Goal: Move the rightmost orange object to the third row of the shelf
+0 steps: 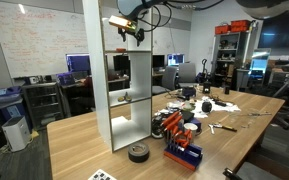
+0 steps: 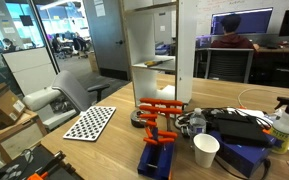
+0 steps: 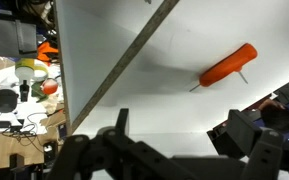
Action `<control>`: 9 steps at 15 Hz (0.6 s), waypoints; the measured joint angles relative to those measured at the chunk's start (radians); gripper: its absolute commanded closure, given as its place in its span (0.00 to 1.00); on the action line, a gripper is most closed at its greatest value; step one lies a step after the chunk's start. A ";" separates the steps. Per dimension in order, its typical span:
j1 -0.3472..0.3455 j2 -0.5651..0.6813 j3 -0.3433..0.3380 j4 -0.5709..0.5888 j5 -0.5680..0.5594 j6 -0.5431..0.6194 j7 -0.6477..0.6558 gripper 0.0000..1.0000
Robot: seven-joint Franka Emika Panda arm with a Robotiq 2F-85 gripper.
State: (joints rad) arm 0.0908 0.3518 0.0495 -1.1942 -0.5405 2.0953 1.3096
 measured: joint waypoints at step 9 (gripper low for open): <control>-0.001 -0.160 0.003 -0.181 0.012 -0.049 0.002 0.00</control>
State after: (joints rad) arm 0.0900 0.1914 0.0524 -1.3757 -0.5289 2.0460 1.3113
